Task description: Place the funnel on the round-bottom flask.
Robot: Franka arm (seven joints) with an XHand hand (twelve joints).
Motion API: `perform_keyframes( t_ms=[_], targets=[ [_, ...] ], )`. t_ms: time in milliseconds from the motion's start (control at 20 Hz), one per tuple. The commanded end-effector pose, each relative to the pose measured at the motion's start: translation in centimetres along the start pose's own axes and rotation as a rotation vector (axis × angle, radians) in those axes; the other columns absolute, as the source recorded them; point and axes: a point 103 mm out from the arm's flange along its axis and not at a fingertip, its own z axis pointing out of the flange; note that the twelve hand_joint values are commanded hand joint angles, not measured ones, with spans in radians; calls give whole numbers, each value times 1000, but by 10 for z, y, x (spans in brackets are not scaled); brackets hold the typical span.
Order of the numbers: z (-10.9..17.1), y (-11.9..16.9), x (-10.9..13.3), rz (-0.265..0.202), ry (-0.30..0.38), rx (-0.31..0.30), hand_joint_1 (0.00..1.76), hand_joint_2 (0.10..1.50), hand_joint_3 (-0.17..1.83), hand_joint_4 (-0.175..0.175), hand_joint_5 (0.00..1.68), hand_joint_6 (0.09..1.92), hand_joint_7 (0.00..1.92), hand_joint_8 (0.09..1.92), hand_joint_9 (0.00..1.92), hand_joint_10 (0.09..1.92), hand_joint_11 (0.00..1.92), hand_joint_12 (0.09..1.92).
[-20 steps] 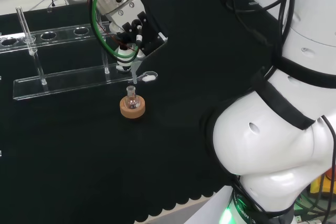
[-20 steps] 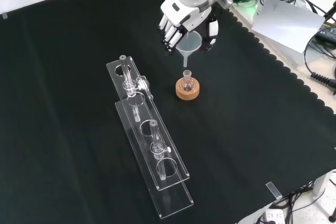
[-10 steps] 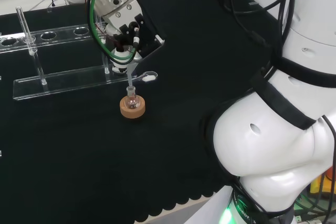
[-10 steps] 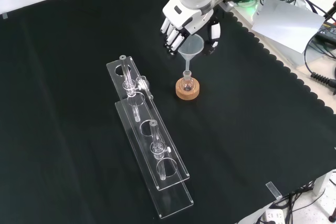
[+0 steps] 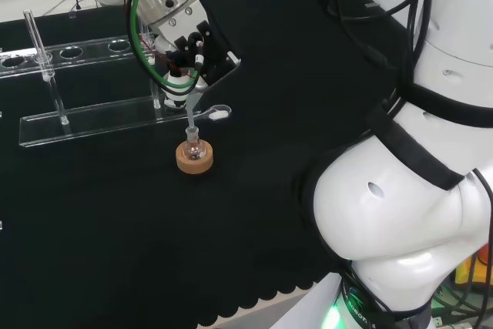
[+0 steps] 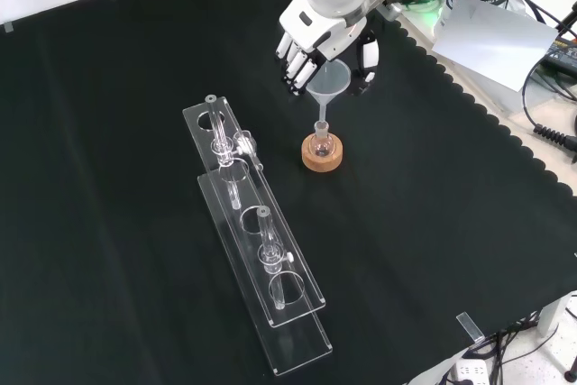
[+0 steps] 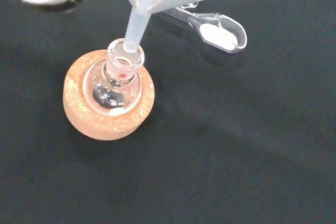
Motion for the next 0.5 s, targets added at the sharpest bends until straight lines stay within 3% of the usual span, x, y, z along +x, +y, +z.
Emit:
perform_keyframes(
  t_ms=[50, 350, 500],
  targets=[
    [-2, 3, 13, 1, -7, 8, 905, 657, 804, -2, 730, 853, 792, 693, 1191, 515, 780, 1200],
    [2, 8, 21, -6, -4, 11, 905, 657, 804, -2, 730, 854, 792, 693, 1190, 517, 780, 1199],
    [7, 9, 10, -2, 31, 8, 905, 658, 804, -2, 730, 854, 792, 694, 1190, 517, 780, 1199]
  ],
)
